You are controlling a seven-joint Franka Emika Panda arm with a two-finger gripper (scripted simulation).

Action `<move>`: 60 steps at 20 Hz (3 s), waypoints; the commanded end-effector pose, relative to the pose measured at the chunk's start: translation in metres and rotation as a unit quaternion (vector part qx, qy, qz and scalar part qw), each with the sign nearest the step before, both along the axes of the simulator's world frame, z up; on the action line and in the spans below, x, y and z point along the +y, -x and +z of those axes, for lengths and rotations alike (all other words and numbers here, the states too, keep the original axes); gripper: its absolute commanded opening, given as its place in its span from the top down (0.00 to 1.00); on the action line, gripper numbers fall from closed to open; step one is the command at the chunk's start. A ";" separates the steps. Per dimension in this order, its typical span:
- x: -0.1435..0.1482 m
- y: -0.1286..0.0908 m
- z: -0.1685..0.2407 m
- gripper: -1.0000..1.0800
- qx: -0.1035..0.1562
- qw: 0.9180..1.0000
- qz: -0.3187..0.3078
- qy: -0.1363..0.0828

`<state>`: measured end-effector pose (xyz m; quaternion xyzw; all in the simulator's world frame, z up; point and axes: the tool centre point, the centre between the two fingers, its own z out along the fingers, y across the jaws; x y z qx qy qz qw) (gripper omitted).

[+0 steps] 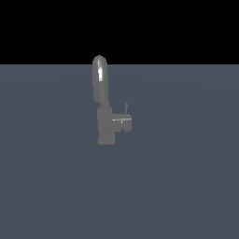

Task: Turn on the faucet by rotating a designated handle.

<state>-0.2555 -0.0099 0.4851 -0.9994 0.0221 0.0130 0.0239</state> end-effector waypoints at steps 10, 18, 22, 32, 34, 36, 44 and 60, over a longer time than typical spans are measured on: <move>0.002 -0.041 -0.012 1.00 0.053 0.996 -0.048 -0.047; 0.002 -0.085 -0.029 1.00 0.110 0.984 -0.101 -0.098; 0.000 -0.107 -0.040 1.00 0.139 0.974 -0.128 -0.125; -0.006 -0.159 -0.074 1.00 0.214 0.937 -0.196 -0.193; -0.007 -0.170 -0.083 1.00 0.229 0.928 -0.210 -0.206; -0.009 -0.179 -0.091 1.00 0.244 0.918 -0.224 -0.220; -0.016 -0.217 -0.131 1.00 0.305 0.868 -0.278 -0.277; -0.025 -0.277 -0.242 1.00 0.433 0.708 -0.393 -0.396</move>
